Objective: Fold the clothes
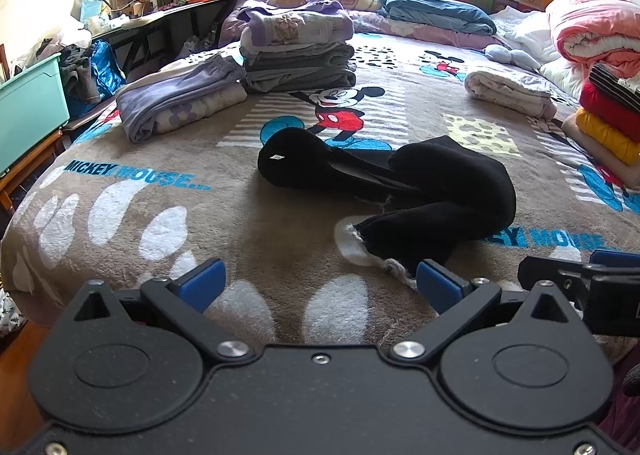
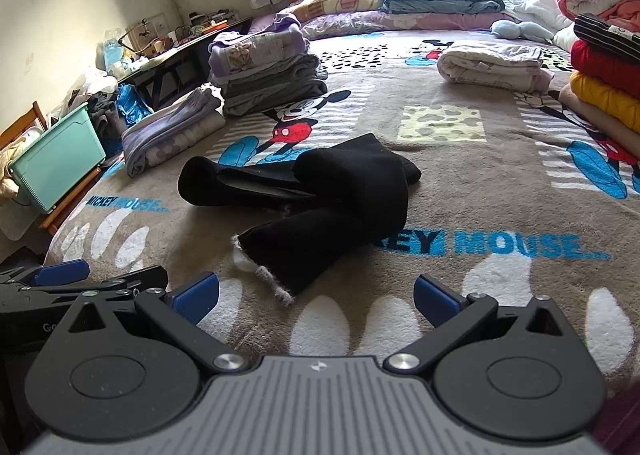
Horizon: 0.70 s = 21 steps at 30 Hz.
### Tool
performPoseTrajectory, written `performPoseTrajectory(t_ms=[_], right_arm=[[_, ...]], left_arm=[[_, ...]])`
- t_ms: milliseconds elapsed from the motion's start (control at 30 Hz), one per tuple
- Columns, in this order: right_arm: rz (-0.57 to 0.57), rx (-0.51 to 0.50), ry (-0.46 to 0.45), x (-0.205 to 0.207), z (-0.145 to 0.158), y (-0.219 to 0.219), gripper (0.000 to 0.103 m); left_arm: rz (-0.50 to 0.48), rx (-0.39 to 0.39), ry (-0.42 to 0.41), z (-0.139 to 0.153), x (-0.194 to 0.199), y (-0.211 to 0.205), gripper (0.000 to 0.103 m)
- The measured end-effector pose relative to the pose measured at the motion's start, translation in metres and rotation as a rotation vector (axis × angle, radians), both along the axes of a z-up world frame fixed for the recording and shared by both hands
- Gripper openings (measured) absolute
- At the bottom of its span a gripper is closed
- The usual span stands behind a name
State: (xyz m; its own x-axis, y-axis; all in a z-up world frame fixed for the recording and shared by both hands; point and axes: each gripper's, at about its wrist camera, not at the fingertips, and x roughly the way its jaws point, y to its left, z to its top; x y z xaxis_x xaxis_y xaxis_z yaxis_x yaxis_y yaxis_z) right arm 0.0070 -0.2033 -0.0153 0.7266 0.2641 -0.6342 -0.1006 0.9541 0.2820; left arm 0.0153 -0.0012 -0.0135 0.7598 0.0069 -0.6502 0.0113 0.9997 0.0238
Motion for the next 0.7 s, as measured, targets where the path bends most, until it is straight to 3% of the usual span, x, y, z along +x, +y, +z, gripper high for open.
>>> performPoseTrajectory(t_ms=[200,367,700], right_arm=[[0.002,0.012,0.009,0.002,-0.003,-0.001,0.103],[0.020,0.103,0.010,0.005,-0.011,-0.011,0.103],[0.035,0.086,-0.015,0.019,-0.026,-0.010,0.103]], left_arm=[[-0.001,-0.006,0.005,-0.003,0.004,0.000,0.103],[-0.003,-0.025,0.016,-0.006,0.011,0.005,0.103],[0.011,-0.112,0.056,-0.019,0.038,0.019,0.103]])
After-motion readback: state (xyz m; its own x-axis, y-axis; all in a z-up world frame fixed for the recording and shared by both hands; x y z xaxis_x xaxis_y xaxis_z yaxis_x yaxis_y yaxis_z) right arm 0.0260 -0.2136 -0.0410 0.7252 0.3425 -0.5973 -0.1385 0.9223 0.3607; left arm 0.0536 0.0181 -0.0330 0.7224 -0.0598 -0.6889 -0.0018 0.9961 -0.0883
